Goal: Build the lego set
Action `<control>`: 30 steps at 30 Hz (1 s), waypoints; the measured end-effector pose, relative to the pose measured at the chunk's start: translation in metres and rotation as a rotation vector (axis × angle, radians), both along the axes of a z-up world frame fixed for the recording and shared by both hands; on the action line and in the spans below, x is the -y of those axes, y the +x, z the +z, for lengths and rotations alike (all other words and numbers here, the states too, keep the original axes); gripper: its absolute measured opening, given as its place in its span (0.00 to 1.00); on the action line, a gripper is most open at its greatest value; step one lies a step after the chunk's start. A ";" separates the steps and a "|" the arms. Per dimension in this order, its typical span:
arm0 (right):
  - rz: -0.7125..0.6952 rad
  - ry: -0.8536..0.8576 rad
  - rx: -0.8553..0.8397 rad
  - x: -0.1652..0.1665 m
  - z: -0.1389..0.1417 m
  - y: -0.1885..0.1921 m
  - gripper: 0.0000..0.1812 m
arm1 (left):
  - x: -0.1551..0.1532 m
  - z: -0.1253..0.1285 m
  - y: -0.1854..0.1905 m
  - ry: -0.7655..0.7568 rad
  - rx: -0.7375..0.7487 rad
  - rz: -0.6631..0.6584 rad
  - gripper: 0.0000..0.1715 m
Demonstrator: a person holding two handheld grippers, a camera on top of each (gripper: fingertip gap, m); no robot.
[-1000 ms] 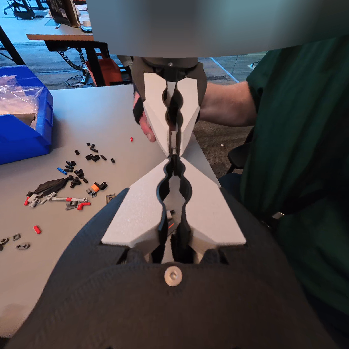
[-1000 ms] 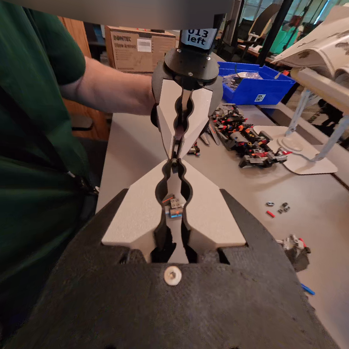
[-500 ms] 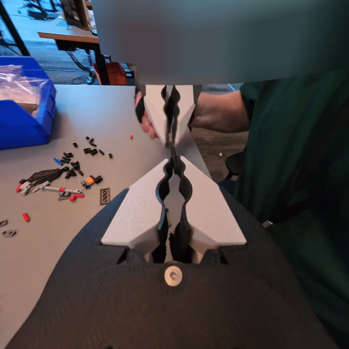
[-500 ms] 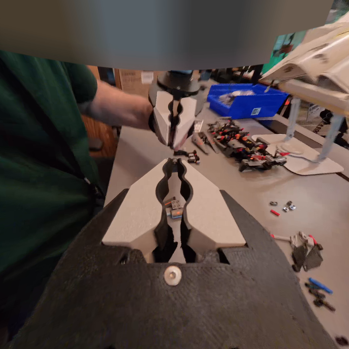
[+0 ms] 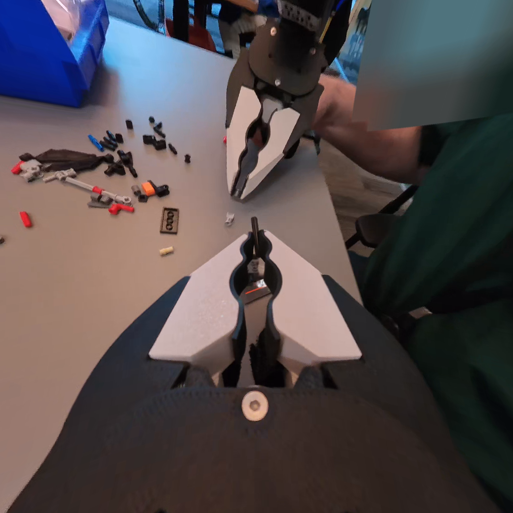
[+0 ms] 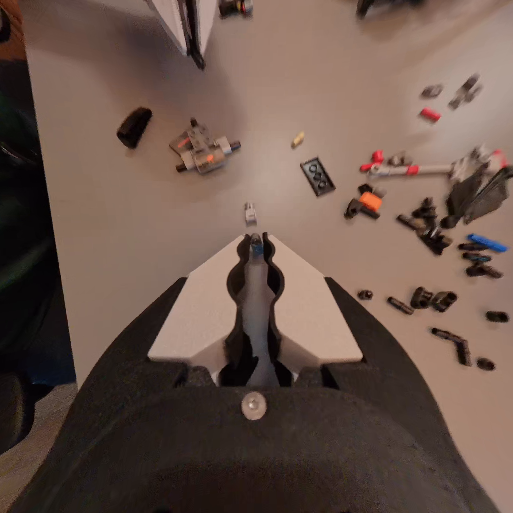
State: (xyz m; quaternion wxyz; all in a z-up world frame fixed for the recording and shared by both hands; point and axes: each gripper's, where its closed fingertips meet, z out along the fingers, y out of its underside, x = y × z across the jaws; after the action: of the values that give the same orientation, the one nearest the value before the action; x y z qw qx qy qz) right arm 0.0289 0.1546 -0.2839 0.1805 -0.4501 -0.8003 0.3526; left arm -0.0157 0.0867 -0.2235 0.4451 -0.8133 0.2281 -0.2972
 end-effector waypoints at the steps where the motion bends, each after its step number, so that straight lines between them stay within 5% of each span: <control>1: -0.009 0.001 0.032 -0.002 -0.007 0.000 0.06 | -0.003 -0.004 -0.002 0.006 -0.027 0.019 0.01; 11: 0.018 0.096 0.000 0.011 -0.004 -0.011 0.10 | -0.001 -0.015 -0.008 -0.025 -0.021 0.044 0.01; 16: 0.057 0.102 -0.003 0.016 -0.007 -0.019 0.03 | -0.002 -0.018 -0.005 -0.040 -0.005 0.033 0.01; 22: 0.116 0.089 -0.212 0.041 0.035 -0.030 0.03 | -0.001 -0.015 -0.002 -0.069 0.077 0.015 0.01; 30: 0.157 0.149 -0.323 0.054 0.047 -0.039 0.03 | -0.002 -0.013 0.003 -0.101 0.140 -0.012 0.01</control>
State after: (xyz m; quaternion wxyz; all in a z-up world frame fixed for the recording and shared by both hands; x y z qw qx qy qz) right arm -0.0101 0.1006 -0.2372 0.3112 -0.3094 -0.8175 0.3731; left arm -0.0122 0.0887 -0.2367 0.4164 -0.8106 0.1860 -0.3674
